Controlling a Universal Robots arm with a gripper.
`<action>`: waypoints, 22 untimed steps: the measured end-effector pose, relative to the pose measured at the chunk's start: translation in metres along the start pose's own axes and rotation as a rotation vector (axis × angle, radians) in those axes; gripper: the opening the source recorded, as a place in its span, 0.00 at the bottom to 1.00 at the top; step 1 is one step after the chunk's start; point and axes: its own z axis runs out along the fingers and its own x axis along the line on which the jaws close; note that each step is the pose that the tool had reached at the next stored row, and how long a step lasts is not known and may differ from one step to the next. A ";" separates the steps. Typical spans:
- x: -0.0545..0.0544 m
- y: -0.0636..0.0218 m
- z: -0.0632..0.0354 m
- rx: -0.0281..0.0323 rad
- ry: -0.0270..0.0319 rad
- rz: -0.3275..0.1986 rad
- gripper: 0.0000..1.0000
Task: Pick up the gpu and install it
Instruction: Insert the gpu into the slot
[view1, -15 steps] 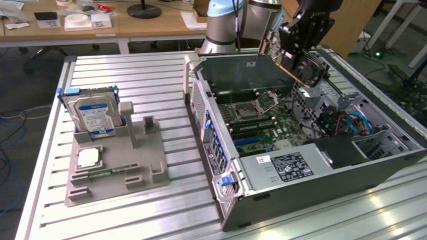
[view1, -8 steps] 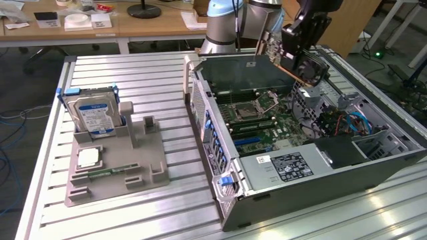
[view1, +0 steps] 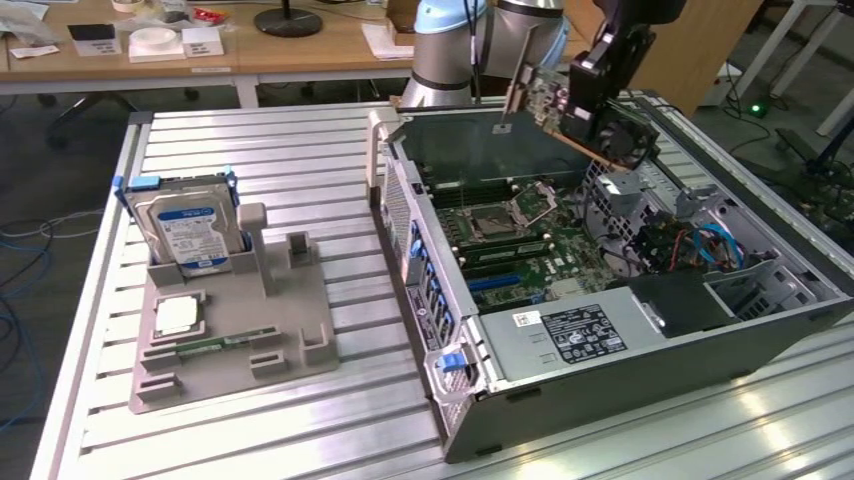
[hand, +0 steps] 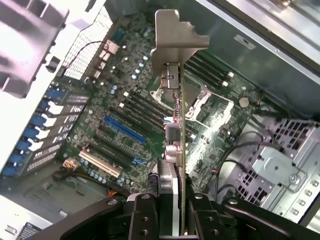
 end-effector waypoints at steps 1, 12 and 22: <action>0.000 0.0000 0.0000 -0.0004 -0.0001 -0.017 0.28; 0.000 0.0000 0.0004 -0.0038 -0.0017 -0.202 0.28; 0.000 0.0000 0.0008 -0.0069 -0.0032 -0.369 0.28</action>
